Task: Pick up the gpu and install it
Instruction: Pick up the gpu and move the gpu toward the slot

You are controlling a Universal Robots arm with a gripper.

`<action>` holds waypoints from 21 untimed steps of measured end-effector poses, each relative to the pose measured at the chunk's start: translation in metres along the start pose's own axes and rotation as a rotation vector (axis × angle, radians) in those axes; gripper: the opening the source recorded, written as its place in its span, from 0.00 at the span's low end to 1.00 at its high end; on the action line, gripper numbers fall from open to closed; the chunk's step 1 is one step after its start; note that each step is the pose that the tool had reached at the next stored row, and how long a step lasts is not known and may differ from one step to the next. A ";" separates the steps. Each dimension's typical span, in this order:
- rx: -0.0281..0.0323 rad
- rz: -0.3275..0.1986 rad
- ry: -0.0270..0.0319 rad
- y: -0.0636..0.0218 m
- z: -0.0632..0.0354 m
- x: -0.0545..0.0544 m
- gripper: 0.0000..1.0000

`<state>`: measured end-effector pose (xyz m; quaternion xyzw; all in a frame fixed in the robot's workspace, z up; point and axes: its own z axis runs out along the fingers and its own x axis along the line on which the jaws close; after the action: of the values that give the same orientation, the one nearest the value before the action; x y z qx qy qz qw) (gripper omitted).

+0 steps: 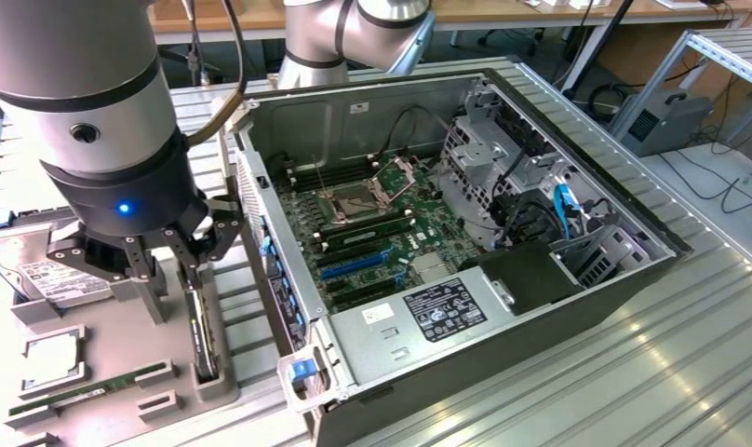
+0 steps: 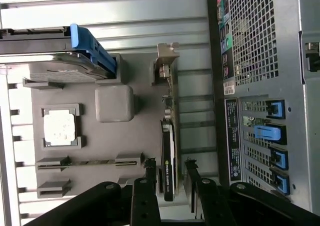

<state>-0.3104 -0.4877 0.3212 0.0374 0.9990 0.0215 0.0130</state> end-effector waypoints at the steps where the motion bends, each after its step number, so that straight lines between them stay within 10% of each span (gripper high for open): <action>1: -0.0003 0.000 -0.0003 -0.0001 0.0016 0.000 0.36; 21: -0.0002 0.000 -0.0002 -0.0014 0.0318 0.001 0.36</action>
<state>-0.3104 -0.4877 0.2893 0.0374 0.9990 0.0216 0.0131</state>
